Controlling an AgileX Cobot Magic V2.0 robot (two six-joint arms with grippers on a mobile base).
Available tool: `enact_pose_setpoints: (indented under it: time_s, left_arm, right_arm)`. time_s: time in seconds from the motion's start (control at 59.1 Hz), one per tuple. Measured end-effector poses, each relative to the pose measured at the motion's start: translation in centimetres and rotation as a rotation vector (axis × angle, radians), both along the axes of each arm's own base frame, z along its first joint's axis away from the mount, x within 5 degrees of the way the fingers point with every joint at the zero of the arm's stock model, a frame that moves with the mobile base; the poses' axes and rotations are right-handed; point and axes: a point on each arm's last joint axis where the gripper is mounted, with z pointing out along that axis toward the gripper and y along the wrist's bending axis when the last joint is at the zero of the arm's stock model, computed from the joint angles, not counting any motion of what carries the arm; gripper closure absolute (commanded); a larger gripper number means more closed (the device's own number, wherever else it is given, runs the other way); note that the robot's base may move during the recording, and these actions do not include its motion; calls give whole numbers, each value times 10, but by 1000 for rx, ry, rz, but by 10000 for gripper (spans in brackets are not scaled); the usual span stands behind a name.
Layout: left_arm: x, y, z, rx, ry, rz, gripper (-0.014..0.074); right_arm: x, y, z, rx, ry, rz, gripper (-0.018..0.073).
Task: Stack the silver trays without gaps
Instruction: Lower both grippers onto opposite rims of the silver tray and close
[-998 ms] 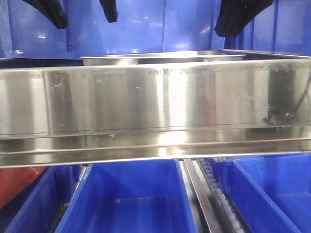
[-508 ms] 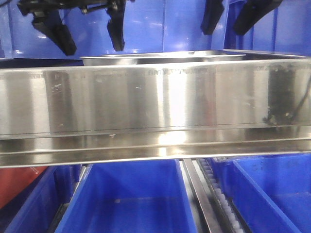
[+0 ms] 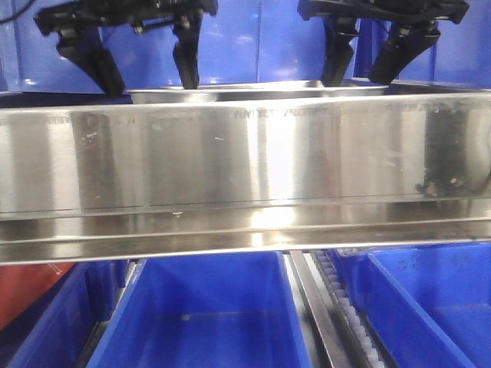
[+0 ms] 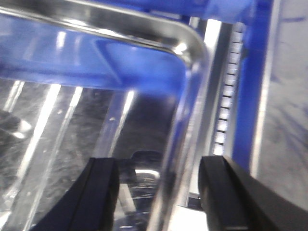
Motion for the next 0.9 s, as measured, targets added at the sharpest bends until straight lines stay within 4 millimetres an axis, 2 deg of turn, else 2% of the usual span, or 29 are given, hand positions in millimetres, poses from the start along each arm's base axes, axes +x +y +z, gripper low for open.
enact_pose_setpoints:
  time_s: [0.203, 0.406, 0.711, 0.812, 0.897]
  left_arm:
    - [3, -2, -8, 11, 17, 0, 130]
    - [4, -3, -11, 15, 23, 0, 130]
    - [4, -3, -11, 13, 22, 0, 136]
    - [4, -4, -11, 3, 16, -1, 178]
    - [5, -5, -11, -7, 15, -1, 243]
  right_arm:
    - [0, 0, -3, 6, 20, -25, 294]
    - [4, 1, -16, -2, 78, -41, 294]
    - [5, 2, -16, 6, 80, -54, 294]
    - [5, 2, -16, 6, 80, -54, 303]
    - [5, 2, -16, 6, 80, -54, 358]
